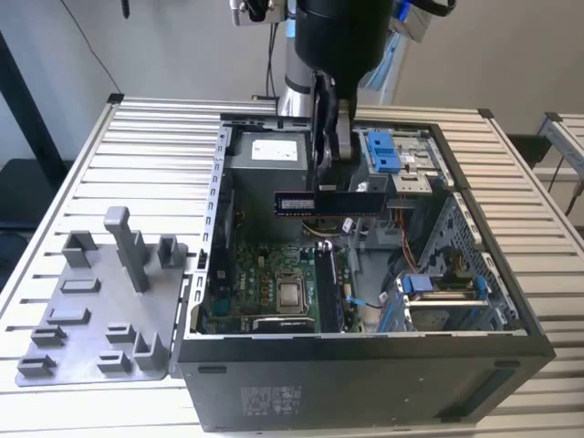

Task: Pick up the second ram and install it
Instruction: 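Pick up the second ram and move it above second insertion slot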

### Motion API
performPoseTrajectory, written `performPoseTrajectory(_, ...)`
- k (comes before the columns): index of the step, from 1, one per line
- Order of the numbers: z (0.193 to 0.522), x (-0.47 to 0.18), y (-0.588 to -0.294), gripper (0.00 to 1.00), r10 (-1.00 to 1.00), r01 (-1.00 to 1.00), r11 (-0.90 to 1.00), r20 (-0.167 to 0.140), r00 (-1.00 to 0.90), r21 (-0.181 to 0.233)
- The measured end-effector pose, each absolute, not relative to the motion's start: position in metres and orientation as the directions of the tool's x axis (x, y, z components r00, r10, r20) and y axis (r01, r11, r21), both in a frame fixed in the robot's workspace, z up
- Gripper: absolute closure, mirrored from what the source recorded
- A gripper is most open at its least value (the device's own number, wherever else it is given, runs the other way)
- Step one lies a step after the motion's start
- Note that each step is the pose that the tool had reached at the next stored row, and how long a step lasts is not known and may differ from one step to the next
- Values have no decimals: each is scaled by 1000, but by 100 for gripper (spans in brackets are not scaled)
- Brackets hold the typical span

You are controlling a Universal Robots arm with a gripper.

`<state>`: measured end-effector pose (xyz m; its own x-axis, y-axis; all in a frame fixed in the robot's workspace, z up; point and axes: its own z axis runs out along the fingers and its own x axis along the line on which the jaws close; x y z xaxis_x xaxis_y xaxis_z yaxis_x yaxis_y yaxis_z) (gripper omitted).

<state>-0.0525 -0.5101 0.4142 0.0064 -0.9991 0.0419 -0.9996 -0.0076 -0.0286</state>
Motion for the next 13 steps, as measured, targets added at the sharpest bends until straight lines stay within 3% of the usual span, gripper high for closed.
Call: performPoseTrajectory(13, 414, 4, -510, 86, -999, -1000, -6, 42, 5, -29)
